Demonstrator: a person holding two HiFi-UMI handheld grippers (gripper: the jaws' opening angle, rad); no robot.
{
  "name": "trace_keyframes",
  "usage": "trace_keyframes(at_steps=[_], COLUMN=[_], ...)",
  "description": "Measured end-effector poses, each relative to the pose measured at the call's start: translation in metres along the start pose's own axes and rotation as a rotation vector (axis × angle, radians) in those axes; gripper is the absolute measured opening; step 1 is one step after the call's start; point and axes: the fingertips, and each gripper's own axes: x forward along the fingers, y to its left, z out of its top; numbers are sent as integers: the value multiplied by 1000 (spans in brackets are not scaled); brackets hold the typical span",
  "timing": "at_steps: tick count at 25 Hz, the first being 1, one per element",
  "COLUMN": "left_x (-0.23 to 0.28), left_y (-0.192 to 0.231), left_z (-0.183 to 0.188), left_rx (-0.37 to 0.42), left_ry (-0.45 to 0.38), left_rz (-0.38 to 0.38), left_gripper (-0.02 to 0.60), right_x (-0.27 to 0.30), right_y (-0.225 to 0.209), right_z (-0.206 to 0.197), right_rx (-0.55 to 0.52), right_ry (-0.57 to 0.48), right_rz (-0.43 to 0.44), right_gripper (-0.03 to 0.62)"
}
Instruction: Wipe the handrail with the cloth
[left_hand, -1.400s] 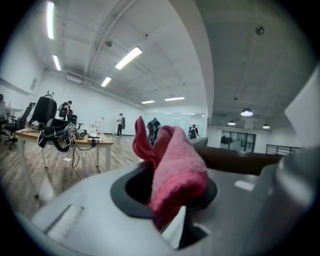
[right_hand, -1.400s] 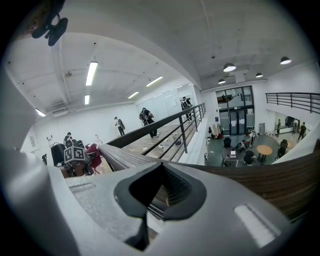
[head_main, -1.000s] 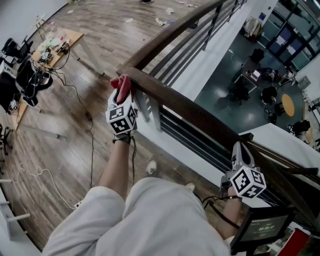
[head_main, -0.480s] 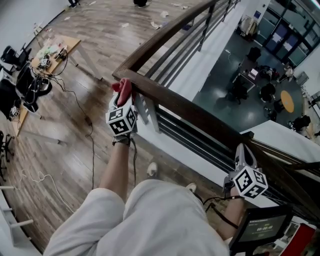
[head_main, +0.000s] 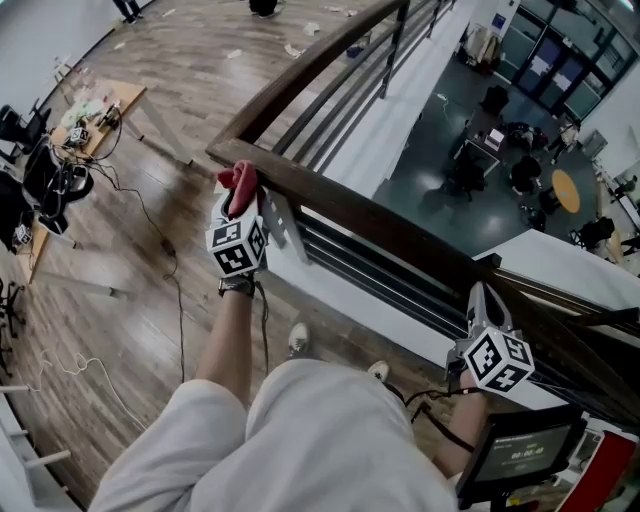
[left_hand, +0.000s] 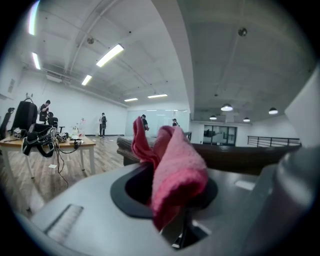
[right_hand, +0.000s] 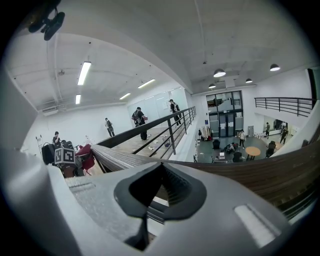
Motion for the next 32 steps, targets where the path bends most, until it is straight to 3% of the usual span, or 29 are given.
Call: trace_keyframes(at_steps=[23, 32], left_x=[-21, -29], left_y=[-46, -69], left_z=[-12, -17], left_rx=[39, 95], left_ry=[10, 28], left_rz=[-47, -78], left_gripper=[123, 124], right_x=[-33, -39], right_y=[-41, -52], right_z=[-5, -6], right_rx=[28, 15], right_ry=[-20, -25], right_rz=[-52, -71], right_gripper=[3, 3])
